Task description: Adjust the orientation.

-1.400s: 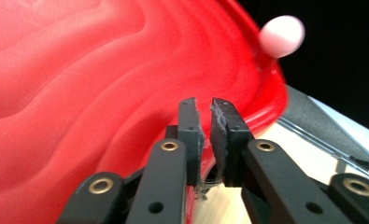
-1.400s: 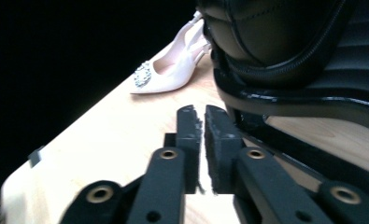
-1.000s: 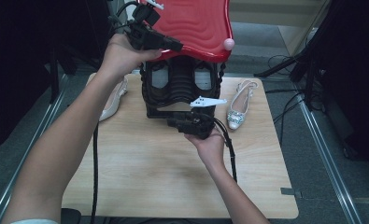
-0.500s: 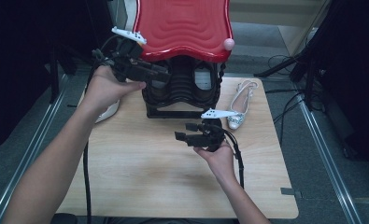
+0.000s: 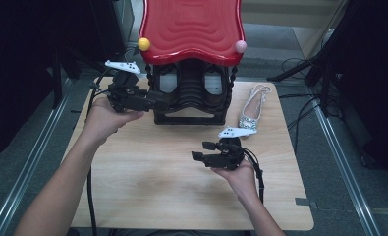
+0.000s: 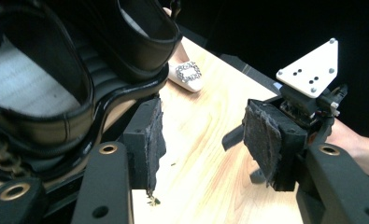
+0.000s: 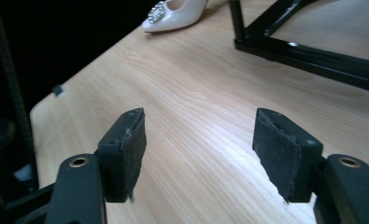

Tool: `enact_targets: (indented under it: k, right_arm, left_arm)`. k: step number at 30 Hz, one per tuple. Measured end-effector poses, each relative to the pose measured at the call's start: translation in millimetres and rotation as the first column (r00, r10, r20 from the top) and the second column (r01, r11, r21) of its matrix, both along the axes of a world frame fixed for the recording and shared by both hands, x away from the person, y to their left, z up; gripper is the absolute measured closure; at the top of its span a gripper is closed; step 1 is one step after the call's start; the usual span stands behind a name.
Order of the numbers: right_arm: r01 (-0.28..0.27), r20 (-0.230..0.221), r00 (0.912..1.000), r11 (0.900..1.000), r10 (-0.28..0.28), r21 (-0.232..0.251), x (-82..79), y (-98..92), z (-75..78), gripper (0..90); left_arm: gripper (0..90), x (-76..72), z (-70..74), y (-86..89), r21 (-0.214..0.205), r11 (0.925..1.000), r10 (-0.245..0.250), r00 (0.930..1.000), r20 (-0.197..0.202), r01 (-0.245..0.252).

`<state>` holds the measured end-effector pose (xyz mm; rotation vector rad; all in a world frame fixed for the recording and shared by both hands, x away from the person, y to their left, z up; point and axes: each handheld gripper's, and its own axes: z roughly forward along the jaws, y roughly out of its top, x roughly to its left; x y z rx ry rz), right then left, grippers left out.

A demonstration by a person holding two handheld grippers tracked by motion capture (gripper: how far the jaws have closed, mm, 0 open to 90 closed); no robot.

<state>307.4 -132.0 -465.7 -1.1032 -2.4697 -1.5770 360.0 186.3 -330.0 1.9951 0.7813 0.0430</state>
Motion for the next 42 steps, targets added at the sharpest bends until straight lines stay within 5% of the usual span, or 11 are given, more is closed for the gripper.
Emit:
enact_targets:
  k: [5, 13, 21, 23, 26, 31, 42]
  right_arm:
    - [0.019, 0.025, 0.9995, 0.9998, -0.019, 0.007, -3.8, -6.6, -0.9, 40.7]
    - [0.066, 0.063, 0.9959, 0.9976, -0.064, -0.022, -9.8, -16.8, -2.7, 48.7]
    - [0.075, 0.019, 0.997, 0.9971, -0.075, -0.016, -7.7, -23.1, -9.3, 48.8]
    - [0.069, 0.011, 0.9975, 0.9975, -0.069, -0.015, -6.7, -23.9, -10.5, 48.9]
    - [0.075, 0.039, 0.9966, 0.9957, -0.073, -0.055, -5.2, -23.1, -12.3, 50.5]
    - [0.08, 0.023, 0.9965, 0.9963, -0.08, -0.031, -1.9, -23.6, -13.9, 49.9]
    - [0.111, 0.005, 0.9938, 0.9935, -0.111, -0.022, 2.8, -28.0, -17.6, 48.3]
  left_arm:
    - [45.0, -8.4, -20.4, 6.7, 0.052, 0.9984, 0.022, 0.9997, 0.009, -0.022]
    - [45.3, -19.3, -54.5, 15.5, 0.038, 0.9986, 0.036, 0.9993, -0.006, -0.036]
    - [50.7, -24.6, -97.1, 22.0, 0.041, 0.9966, 0.074, 0.9964, -0.042, -0.072]
    - [56.0, -22.6, -105.1, 26.6, 0.038, 0.9965, 0.078, 0.9943, -0.073, -0.075]
    - [67.9, -23.2, -114.3, 34.5, 0.045, 0.9936, 0.106, 0.9926, -0.06, -0.103]
    - [82.8, -24.0, -128.8, 49.1, 0.077, 0.988, 0.138, 0.9892, -0.049, -0.134]
    - [88.7, -17.4, -147.8, 92.4, 0.065, 0.9733, 0.224, 0.9728, -0.058, -0.22]
